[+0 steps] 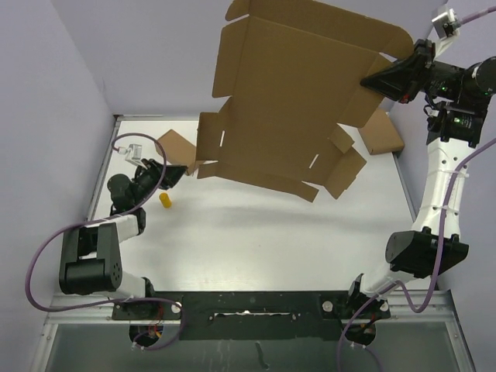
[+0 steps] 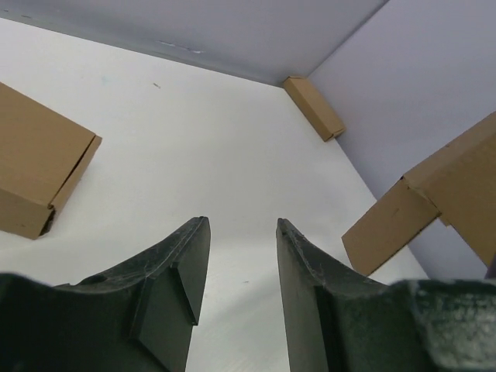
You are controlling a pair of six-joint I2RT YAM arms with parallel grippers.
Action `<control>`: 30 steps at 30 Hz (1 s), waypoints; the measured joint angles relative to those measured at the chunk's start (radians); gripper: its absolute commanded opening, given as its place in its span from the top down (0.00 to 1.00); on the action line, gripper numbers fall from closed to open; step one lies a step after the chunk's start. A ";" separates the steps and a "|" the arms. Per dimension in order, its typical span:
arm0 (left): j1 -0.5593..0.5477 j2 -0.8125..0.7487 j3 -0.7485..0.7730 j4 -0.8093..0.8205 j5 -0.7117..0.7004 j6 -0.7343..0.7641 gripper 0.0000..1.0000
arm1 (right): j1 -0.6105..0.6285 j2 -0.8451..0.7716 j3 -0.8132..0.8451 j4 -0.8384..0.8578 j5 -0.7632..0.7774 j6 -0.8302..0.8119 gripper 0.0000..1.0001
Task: Fold the paper box
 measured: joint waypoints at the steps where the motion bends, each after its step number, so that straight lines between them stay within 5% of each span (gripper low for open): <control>1: -0.007 0.014 0.000 0.026 0.002 -0.025 0.59 | -0.006 0.017 0.014 0.062 0.000 0.056 1.00; 13: -0.126 0.184 0.119 0.344 0.051 -0.268 0.52 | -0.028 0.061 0.087 0.278 0.002 0.291 1.00; 30: -0.214 0.282 0.241 0.410 0.225 -0.211 0.47 | -0.044 0.061 0.104 0.339 0.005 0.357 1.00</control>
